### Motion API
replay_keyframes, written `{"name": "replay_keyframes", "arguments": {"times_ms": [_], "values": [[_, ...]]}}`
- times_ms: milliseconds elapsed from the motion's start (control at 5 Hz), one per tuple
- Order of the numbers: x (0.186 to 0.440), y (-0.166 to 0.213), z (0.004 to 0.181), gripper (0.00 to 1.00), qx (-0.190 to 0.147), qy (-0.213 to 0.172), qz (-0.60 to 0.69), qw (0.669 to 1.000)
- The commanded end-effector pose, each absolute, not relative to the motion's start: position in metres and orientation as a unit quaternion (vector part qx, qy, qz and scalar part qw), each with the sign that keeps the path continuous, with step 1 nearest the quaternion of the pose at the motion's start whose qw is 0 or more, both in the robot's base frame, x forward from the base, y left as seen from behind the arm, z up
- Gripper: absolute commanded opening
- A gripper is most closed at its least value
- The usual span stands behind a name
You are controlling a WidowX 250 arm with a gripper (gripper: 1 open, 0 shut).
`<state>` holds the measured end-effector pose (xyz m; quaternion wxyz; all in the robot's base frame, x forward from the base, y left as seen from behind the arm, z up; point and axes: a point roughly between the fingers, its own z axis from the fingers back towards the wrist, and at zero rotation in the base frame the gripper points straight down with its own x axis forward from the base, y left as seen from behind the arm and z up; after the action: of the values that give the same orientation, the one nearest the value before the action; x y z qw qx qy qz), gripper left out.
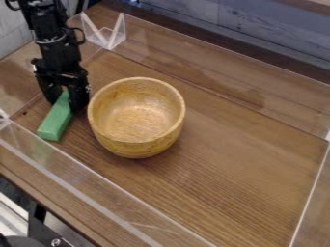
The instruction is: Put the green block in the brown bowl
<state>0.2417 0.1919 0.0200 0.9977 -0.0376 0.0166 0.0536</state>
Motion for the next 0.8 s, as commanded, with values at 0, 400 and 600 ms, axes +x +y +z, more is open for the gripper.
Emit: {"name": "replay_keyframes", "arguments": {"times_ms": [0, 400, 600], "values": [[0.244, 0.198, 0.035, 0.0, -0.029, 0.001, 0.069, 0.997], [0.241, 0.193, 0.07, 0.0, -0.045, -0.008, 0.117, 0.992], [0.24, 0.187, 0.094, 0.0, -0.057, -0.02, 0.141, 0.988]]}}
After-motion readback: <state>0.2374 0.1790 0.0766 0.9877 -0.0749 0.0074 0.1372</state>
